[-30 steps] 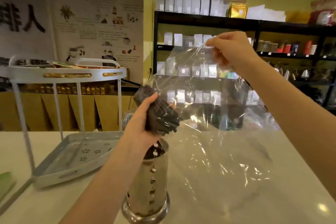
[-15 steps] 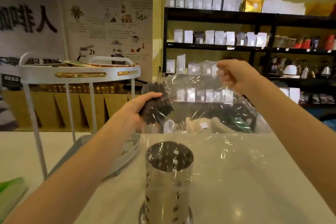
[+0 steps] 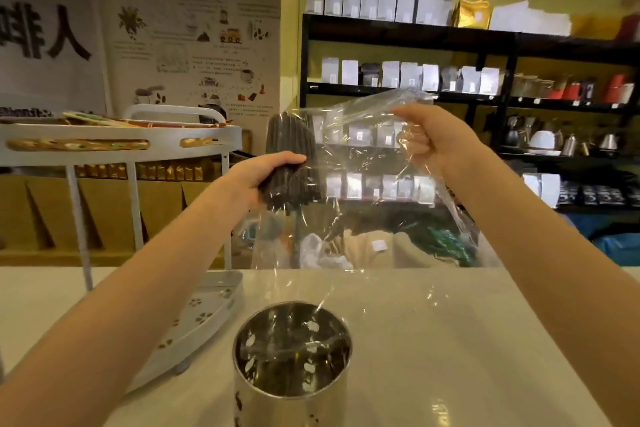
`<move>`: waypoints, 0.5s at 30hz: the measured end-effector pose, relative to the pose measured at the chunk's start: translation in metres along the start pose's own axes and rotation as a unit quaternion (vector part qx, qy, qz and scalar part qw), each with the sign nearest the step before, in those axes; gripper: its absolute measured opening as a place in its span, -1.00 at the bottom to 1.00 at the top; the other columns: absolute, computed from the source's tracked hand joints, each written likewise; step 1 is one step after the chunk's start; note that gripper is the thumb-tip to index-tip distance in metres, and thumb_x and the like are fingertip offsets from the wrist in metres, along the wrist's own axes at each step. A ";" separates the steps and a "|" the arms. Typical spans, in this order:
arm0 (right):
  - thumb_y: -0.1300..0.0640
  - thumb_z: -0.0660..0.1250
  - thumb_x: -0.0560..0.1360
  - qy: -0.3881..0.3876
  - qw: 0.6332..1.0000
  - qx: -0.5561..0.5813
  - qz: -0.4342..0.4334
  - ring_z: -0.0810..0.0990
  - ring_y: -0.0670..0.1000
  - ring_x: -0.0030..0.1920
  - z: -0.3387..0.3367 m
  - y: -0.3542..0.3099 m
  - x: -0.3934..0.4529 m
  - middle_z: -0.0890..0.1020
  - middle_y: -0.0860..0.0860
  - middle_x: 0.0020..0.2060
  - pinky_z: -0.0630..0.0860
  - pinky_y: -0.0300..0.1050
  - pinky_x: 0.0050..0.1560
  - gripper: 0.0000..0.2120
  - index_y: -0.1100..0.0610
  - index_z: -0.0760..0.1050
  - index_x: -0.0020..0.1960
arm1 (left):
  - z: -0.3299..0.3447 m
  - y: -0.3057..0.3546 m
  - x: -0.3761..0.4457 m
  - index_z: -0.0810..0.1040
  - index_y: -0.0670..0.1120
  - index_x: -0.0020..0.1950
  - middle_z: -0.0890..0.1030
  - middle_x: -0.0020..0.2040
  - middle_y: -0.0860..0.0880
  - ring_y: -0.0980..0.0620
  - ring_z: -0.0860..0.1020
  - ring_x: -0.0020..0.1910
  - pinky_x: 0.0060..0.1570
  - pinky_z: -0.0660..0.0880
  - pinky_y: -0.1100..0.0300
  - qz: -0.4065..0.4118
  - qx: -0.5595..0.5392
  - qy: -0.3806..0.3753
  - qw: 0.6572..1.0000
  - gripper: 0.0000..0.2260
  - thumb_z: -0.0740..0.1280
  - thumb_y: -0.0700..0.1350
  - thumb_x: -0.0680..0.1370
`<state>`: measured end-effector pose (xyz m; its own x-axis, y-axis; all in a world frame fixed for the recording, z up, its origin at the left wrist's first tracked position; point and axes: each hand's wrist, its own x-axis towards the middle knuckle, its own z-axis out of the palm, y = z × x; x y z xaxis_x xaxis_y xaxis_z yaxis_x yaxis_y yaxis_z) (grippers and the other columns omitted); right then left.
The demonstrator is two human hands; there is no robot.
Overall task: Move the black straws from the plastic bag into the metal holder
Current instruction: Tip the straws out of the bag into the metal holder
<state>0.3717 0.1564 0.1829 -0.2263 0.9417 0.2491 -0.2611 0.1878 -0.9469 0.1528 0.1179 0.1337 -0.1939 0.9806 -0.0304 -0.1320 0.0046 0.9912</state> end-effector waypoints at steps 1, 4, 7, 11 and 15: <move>0.22 0.34 0.46 -0.002 1.000 -0.001 -0.005 0.23 -0.14 -0.66 0.001 0.003 -0.001 0.39 -0.08 -0.59 0.17 -0.40 -0.68 -0.96 0.17 0.48 -0.15 | -0.001 -0.001 0.002 0.52 -0.16 -0.15 0.66 -0.40 -0.10 -0.01 0.64 -0.43 -0.43 0.61 0.13 0.005 0.002 0.000 1.000 -0.89 0.38 -0.15 0.41; 0.16 0.36 0.44 0.008 1.000 -0.007 -0.020 0.29 -0.15 -0.68 0.002 0.012 -0.003 0.37 -0.08 -0.47 0.22 -0.40 -0.70 -0.82 0.18 0.54 0.02 | -0.003 -0.003 -0.001 0.50 -0.17 0.03 0.64 -0.11 -0.15 -0.07 0.64 -0.17 -0.20 0.61 0.04 0.019 0.020 0.006 1.000 -0.71 0.43 -0.14 0.36; 0.16 0.36 0.43 0.014 0.999 0.026 -0.025 0.33 -0.17 -0.71 0.003 0.016 -0.009 0.44 -0.08 -0.55 0.25 -0.39 -0.70 -0.77 0.20 0.55 0.06 | -0.002 -0.002 -0.008 0.41 -0.17 0.20 0.61 0.04 -0.18 -0.13 0.62 -0.04 -0.15 0.58 -0.01 0.050 0.037 0.023 0.998 -0.50 0.47 -0.13 0.31; 0.21 0.31 0.47 -0.001 0.997 0.070 -0.032 0.30 -0.16 -0.69 0.005 0.013 -0.025 0.40 -0.07 -0.69 0.24 -0.37 -0.69 -0.91 0.14 0.45 -0.21 | -0.003 0.001 -0.014 0.38 -0.18 0.22 0.63 -0.07 -0.14 -0.03 0.66 -0.23 -0.38 0.59 0.14 0.087 0.027 0.023 0.996 -0.50 0.46 -0.16 0.33; 0.20 0.30 0.48 0.000 0.996 0.069 -0.050 0.29 -0.16 -0.68 0.006 0.012 -0.039 0.38 -0.07 -0.68 0.22 -0.36 -0.69 -0.90 0.12 0.46 -0.22 | -0.002 0.003 -0.024 0.38 -0.18 0.20 0.62 -0.15 -0.11 0.03 0.64 -0.33 -0.41 0.61 0.17 0.116 0.034 0.034 0.992 -0.53 0.45 -0.18 0.35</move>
<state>0.3714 0.1203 0.1630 -0.1938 0.9201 0.3403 -0.4085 0.2397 -0.8807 0.1547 0.0937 0.1370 -0.2771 0.9413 0.1927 -0.0100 -0.2033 0.9791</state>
